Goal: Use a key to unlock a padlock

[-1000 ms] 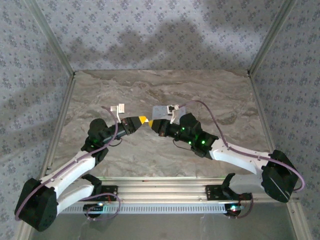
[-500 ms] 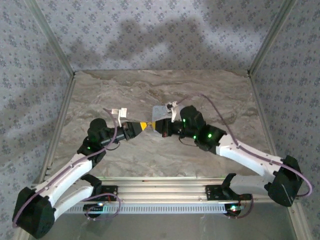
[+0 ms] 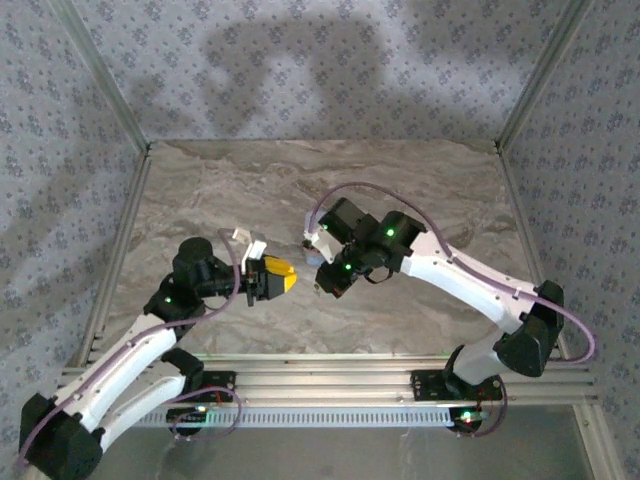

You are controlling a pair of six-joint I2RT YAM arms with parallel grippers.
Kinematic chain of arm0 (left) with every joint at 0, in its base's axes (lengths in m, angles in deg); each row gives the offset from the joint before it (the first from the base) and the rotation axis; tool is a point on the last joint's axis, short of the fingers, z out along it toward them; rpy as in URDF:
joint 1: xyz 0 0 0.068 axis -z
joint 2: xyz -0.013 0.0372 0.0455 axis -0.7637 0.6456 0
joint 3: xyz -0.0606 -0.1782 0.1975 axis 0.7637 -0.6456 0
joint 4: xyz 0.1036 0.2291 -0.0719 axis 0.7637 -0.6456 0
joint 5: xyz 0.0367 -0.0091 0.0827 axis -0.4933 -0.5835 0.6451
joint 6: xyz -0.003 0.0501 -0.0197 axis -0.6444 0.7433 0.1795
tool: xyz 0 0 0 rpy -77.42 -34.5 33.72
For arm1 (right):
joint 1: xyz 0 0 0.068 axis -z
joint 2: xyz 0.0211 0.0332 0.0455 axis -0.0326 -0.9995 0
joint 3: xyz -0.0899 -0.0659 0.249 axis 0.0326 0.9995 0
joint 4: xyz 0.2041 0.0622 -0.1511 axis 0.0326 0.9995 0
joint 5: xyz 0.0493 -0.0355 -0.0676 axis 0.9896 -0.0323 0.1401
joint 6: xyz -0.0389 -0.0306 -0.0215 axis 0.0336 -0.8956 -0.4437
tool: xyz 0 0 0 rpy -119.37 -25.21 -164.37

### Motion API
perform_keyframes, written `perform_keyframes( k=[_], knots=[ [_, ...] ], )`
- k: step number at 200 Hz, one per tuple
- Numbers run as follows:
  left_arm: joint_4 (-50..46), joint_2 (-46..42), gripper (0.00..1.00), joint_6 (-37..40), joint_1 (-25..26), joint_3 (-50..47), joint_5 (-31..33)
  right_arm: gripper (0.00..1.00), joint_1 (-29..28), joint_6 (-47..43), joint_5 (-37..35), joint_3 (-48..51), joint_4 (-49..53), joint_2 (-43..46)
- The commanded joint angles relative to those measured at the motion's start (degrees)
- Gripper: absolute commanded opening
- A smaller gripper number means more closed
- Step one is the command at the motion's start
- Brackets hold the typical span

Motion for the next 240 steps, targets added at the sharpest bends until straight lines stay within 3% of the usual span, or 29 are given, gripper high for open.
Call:
perform_keyframes(
  k=[1, 112, 175, 240],
  knots=[
    [4.0, 2.6, 0.29, 2.0, 1.6, 1.9, -6.5, 0.00, -0.1, -4.1, 3.8, -3.1, 5.2, 1.3],
    [14.8, 13.3, 0.25, 1.6, 6.2, -0.1, -8.5, 0.00, 1.3, -5.2, 11.4, -4.5, 5.2, 3.5],
    [16.8, 9.8, 0.27, -0.3, 6.2, -3.1, -6.6, 0.00, 2.9, -6.2, 11.4, -2.8, 6.2, 4.6],
    [24.9, 9.1, 0.31, -5.5, 6.5, -4.9, -7.1, 0.00, 4.0, -5.9, 14.5, -0.9, 3.4, 5.9]
  ],
)
